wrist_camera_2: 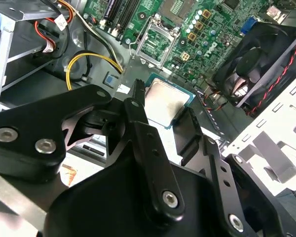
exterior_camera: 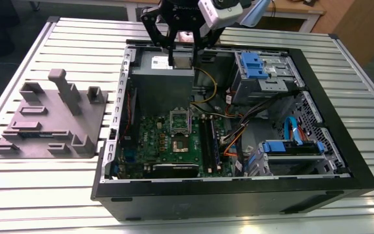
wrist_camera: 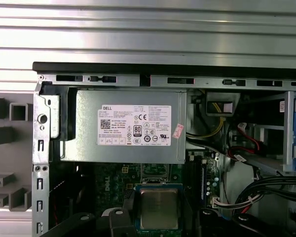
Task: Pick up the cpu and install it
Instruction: 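Pick up the cpu and move it towards the insertion slot, then place the cpu into insertion slot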
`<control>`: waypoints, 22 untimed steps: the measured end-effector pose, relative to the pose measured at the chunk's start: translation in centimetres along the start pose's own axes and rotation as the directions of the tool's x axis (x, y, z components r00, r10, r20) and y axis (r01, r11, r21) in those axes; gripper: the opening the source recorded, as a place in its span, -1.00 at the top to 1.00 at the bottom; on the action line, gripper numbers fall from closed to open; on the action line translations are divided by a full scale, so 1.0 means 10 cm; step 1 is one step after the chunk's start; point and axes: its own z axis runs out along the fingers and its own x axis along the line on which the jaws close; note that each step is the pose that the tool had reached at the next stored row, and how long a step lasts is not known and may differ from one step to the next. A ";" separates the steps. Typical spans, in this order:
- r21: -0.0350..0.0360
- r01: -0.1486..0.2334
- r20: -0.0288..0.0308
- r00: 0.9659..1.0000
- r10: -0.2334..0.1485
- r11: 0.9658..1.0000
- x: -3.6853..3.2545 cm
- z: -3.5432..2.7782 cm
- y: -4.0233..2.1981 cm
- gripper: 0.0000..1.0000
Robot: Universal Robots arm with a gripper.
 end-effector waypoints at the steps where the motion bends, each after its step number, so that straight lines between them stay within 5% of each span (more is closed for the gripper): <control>1: 0.000 0.000 0.000 1.000 0.000 1.000 -0.001 0.000 0.000 0.06; 17: 0.000 0.000 0.000 1.000 0.000 1.000 -0.008 0.000 -0.002 0.06; 22: 0.000 0.000 0.000 1.000 0.000 1.000 -0.008 0.001 -0.045 0.06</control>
